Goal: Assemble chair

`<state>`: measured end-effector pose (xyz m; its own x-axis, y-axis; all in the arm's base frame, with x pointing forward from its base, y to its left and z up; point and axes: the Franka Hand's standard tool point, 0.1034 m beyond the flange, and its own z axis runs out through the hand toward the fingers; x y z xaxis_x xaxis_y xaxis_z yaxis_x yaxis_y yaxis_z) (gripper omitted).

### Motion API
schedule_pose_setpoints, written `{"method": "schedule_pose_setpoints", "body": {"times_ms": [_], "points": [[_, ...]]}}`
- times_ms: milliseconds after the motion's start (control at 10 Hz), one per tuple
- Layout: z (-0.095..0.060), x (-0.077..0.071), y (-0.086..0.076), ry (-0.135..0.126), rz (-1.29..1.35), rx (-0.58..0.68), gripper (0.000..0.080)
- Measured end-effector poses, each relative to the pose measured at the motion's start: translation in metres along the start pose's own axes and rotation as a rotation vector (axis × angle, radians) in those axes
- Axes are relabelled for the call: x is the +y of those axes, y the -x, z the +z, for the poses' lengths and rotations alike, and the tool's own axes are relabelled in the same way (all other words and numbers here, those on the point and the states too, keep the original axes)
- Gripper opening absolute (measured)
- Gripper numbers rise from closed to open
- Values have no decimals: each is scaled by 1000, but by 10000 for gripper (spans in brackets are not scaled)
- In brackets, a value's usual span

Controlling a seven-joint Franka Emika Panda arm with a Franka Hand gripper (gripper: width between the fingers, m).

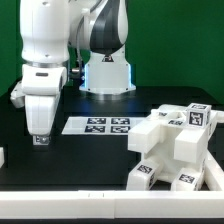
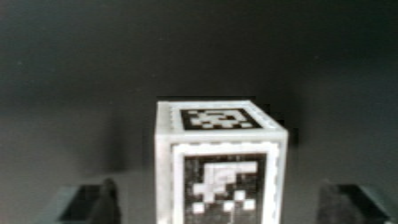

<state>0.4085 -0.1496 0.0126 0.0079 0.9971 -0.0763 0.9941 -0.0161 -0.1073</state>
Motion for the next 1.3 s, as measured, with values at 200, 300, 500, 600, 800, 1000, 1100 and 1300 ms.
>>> {"method": "schedule_pose_setpoints", "body": {"times_ms": [200, 300, 500, 600, 800, 1000, 1100, 1300], "points": [[-9, 7, 0, 23, 71, -6, 644], [-16, 14, -3, 23, 230, 0, 644], [-29, 34, -3, -10, 476, 10, 649], [-31, 36, -2, -4, 525, 11, 649], [-29, 35, -2, -8, 638, 10, 649], [-29, 35, -2, -10, 801, 10, 649], [-31, 41, 3, -5, 937, 7, 649], [-23, 39, 7, -25, 1339, 0, 649]]}}
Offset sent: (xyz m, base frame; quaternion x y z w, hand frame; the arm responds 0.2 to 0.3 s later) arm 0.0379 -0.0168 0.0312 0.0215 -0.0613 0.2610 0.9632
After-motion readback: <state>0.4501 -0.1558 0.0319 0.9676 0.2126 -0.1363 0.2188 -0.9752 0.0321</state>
